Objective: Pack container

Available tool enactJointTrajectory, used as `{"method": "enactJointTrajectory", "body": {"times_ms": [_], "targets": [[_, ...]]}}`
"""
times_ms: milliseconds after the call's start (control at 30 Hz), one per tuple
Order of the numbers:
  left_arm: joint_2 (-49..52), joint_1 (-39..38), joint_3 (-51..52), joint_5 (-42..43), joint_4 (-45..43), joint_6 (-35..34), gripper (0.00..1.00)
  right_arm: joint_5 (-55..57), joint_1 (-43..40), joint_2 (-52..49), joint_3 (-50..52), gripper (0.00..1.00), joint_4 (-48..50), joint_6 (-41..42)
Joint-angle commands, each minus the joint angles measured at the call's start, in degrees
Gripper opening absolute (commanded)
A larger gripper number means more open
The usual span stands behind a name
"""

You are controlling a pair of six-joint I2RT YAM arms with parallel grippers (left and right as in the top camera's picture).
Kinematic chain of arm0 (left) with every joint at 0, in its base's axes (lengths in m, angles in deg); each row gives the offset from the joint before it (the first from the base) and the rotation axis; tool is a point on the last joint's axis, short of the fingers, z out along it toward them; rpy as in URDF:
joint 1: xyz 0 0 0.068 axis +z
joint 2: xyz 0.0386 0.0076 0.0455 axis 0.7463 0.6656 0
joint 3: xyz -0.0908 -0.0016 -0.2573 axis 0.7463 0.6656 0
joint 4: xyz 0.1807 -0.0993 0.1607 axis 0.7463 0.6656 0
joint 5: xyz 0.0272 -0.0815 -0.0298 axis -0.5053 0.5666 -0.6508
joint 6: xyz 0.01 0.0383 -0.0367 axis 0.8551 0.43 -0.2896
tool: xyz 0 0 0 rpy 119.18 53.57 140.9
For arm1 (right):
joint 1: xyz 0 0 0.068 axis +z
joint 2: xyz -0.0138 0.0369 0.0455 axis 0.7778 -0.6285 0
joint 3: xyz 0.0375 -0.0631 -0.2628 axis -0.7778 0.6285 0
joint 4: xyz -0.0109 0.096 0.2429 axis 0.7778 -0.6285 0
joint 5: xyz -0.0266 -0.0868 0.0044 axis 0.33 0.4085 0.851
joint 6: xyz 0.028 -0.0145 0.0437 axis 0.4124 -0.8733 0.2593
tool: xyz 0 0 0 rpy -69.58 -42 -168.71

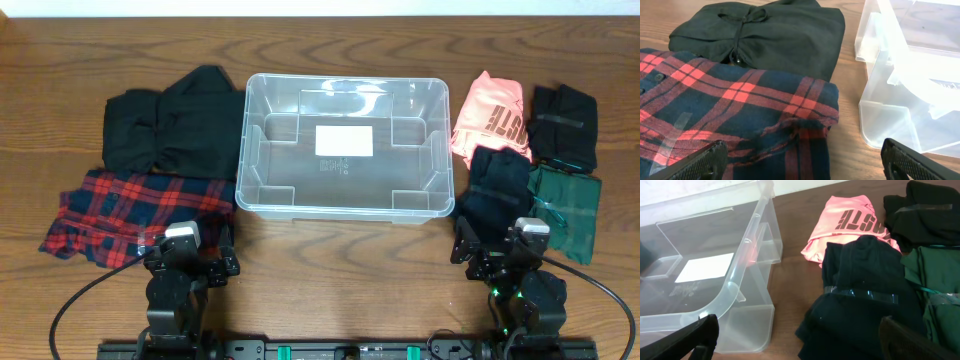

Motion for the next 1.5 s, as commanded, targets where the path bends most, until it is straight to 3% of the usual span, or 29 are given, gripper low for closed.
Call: {"method": "enactJointTrajectory", "body": {"times_ms": [0, 900, 1100, 1467], "targets": [[-0.39, 0.09, 0.94, -0.02, -0.26, 0.74, 0.98, 0.17, 0.55, 0.28, 0.28, 0.99, -0.07, -0.7], [-0.39, 0.09, 0.94, 0.02, -0.44, 0.72, 0.98, 0.17, 0.55, 0.28, 0.28, 0.99, -0.07, -0.7], [-0.24, 0.09, 0.87, 4.52, 0.59, -3.45, 0.98, 0.17, 0.55, 0.28, 0.28, 0.99, -0.07, -0.7], [1.7, 0.09, 0.87, 4.48, 0.57, -3.37, 0.98, 0.17, 0.55, 0.28, 0.28, 0.99, -0.07, -0.7]]}}
